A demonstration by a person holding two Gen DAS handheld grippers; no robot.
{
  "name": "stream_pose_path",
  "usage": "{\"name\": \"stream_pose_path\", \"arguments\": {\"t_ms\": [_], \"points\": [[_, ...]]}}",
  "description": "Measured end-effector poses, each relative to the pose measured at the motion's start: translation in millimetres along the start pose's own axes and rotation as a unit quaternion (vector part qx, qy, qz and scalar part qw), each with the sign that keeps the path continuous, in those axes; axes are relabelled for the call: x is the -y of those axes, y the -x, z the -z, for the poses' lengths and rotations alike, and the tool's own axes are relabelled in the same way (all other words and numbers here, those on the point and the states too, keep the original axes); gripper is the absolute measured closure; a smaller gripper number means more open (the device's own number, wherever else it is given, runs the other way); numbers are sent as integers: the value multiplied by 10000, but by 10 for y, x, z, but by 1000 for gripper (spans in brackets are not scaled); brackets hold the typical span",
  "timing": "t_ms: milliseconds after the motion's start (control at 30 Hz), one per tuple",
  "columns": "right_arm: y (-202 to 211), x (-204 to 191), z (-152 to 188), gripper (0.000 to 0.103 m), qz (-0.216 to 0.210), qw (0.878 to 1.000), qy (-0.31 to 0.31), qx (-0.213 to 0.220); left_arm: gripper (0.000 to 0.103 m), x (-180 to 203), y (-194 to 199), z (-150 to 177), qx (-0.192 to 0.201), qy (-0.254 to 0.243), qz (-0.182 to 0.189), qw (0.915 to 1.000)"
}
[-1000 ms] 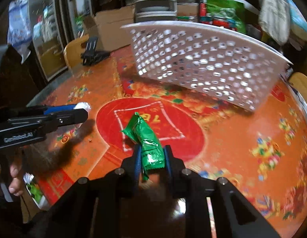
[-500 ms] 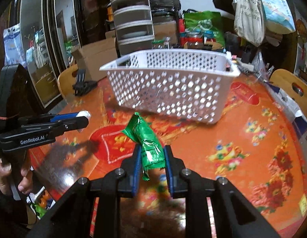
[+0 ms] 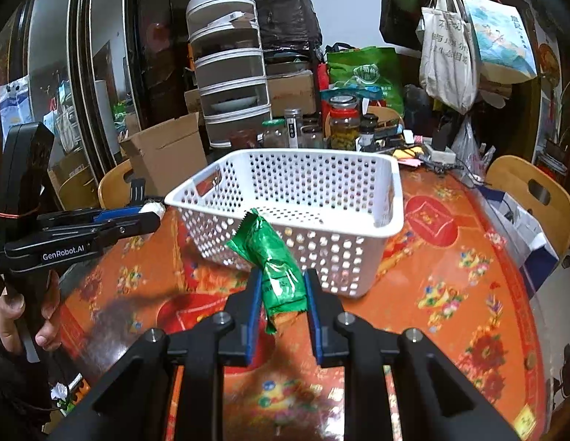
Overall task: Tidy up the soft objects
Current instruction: 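Carry the green packet and clear bag over the basket with both tools, then lower both items into the basket and open both tools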
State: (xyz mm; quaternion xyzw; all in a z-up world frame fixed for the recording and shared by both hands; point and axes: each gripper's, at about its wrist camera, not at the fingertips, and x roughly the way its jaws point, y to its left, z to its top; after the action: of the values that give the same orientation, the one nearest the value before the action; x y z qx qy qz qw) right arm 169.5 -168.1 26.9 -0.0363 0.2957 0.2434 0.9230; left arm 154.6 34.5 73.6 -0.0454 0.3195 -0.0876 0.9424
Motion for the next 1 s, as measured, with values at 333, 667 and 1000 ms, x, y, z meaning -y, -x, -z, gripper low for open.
{"name": "stream_pose_path", "arguments": {"t_ms": [333, 667, 1000], "points": [[-174, 113, -448, 83, 31, 10000, -37, -39, 76, 57, -74, -580, 80, -111, -31, 9999], [-626, 257, -851, 83, 288, 9989, -86, -355, 76, -18, -506, -1003, -150, -83, -231, 9996], [-1180, 324, -972, 83, 476, 9954, -65, -832, 76, -213, -1134, -1208, -641, 57, -366, 9973]]}}
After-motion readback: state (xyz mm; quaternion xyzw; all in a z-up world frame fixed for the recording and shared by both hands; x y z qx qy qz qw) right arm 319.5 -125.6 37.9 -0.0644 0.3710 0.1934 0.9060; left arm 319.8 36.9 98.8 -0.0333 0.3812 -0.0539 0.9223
